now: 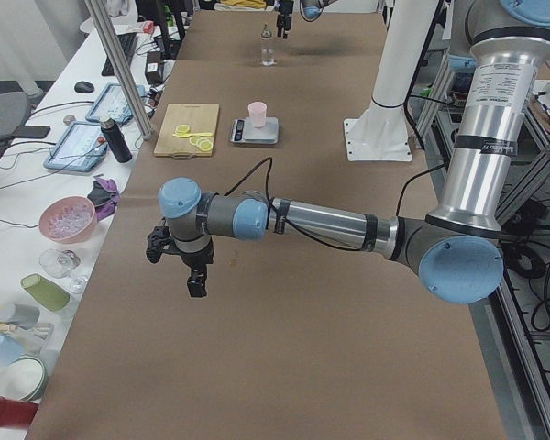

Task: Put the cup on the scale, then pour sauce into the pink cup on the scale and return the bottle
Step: 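Open the right gripper and lift it off the bottle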

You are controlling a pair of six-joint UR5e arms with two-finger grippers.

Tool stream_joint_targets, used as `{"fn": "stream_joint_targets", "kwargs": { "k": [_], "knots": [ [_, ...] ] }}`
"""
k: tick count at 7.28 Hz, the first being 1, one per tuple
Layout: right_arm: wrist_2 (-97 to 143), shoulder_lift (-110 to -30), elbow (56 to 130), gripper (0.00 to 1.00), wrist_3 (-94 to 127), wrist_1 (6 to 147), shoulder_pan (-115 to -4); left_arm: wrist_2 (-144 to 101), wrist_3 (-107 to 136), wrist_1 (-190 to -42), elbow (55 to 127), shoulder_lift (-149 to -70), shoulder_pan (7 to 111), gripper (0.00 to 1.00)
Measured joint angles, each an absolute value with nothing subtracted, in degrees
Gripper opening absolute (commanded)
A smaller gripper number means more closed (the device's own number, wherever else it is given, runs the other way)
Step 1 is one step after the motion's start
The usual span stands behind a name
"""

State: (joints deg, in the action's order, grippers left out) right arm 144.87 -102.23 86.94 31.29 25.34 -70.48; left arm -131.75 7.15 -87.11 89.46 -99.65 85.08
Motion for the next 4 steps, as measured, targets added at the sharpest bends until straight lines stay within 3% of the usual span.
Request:
{"fn": "stream_joint_targets", "kwargs": {
  "k": [4],
  "knots": [
    [145.46, -104.43, 86.37, 1.00, 30.96, 28.22, -73.74, -131.75, 7.05, -86.93, 89.33, -100.24, 84.97, 0.98]
  ]
}}
